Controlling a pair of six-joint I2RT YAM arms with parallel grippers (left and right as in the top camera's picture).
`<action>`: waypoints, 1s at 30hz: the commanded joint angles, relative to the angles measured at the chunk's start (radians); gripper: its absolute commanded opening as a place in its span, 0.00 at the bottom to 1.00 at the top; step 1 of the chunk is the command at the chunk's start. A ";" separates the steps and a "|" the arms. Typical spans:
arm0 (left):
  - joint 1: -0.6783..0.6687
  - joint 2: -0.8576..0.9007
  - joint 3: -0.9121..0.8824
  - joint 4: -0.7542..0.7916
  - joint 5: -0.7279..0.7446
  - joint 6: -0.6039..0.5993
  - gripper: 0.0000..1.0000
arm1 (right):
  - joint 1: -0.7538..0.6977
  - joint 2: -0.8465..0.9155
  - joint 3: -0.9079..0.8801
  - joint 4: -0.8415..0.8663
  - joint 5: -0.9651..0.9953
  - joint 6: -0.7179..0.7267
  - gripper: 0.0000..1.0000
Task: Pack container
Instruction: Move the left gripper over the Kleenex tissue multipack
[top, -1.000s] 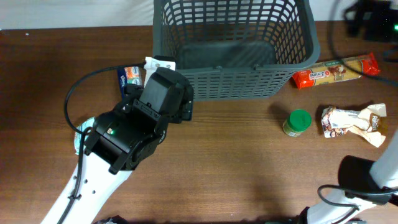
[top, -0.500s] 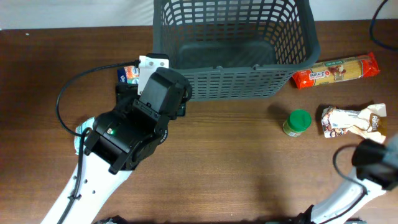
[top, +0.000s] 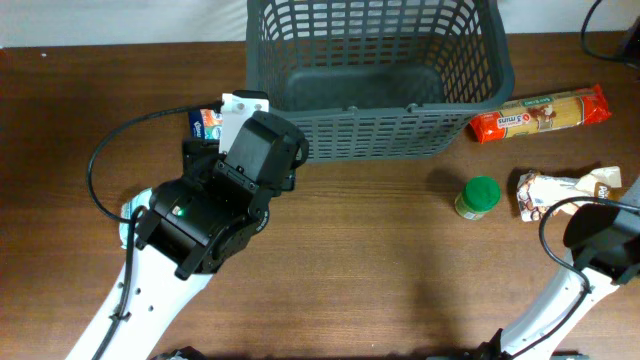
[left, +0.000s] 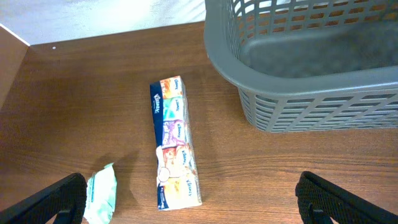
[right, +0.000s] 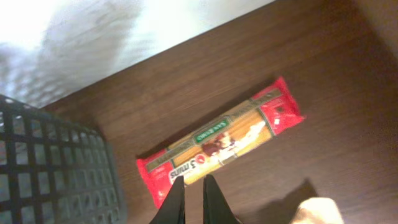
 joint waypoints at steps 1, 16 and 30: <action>-0.002 -0.016 0.016 -0.004 -0.015 -0.027 1.00 | 0.034 0.047 0.002 0.004 -0.060 0.010 0.04; -0.002 -0.015 0.016 -0.009 0.042 -0.027 1.00 | 0.186 0.111 0.000 0.067 -0.051 0.010 0.04; 0.275 -0.010 0.016 -0.006 0.006 -0.151 0.66 | 0.188 0.111 0.000 0.032 -0.052 0.005 0.04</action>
